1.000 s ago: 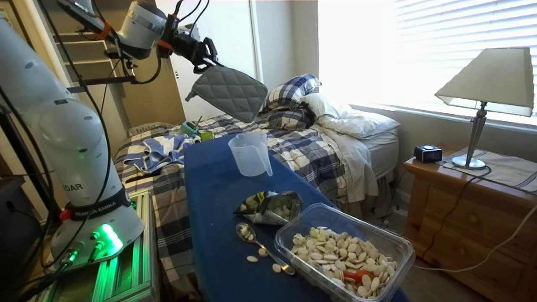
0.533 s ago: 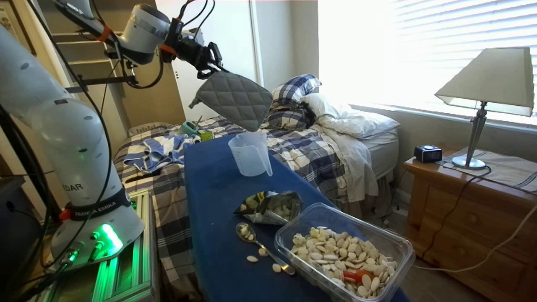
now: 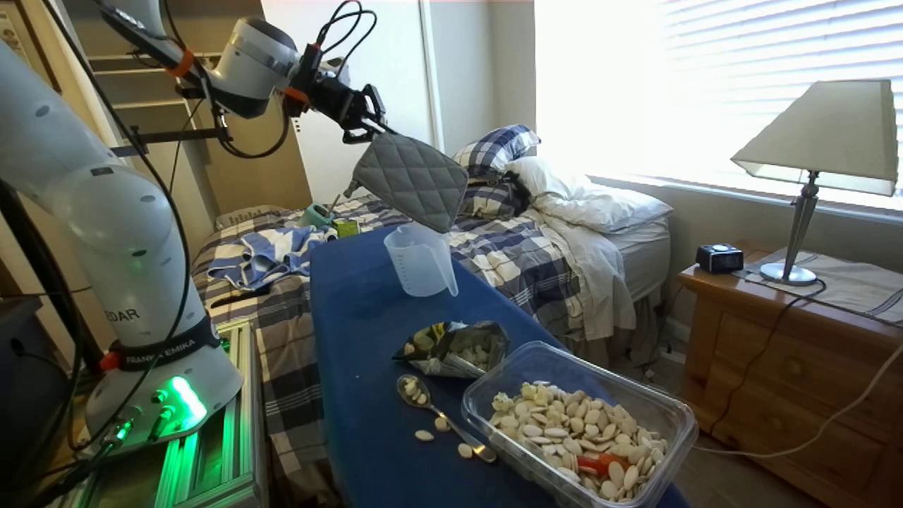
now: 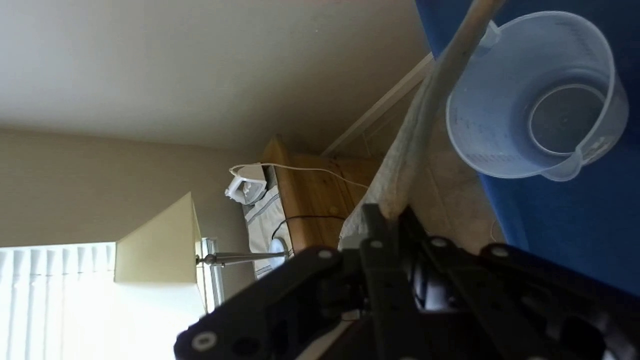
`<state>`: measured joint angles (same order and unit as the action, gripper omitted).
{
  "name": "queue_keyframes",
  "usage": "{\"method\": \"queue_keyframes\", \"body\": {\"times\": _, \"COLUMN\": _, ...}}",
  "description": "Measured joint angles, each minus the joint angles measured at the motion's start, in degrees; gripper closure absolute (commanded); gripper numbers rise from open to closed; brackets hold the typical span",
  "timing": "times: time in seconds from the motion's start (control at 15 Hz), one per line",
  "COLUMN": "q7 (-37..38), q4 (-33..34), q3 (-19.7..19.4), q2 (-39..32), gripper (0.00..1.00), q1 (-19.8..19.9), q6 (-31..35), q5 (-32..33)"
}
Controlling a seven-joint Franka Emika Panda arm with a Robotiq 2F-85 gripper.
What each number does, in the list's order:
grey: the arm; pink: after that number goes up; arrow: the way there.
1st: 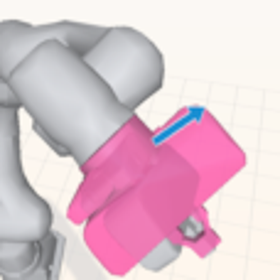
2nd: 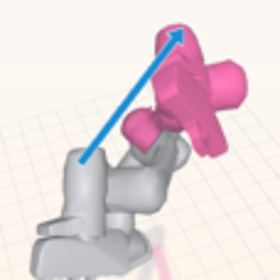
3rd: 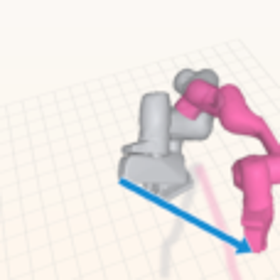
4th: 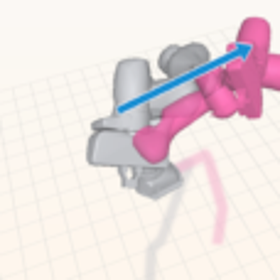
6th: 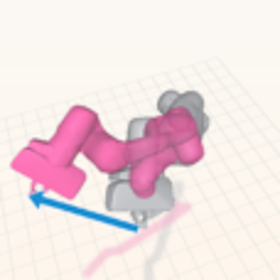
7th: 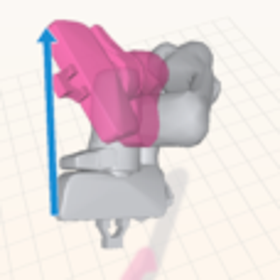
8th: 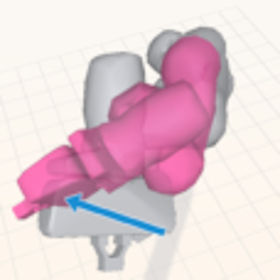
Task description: Put the grey pot placemat on top of the clear jug.
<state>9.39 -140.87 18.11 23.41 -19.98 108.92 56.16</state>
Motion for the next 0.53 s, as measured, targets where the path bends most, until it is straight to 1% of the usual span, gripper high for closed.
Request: {"method": "queue_keyframes", "body": {"times": 0.53, "q7": -1.2, "q4": -0.2, "q3": 0.3, "q2": -0.7, "gripper": 0.97, "q1": -0.1, "q6": -0.3, "q5": 0.0}}
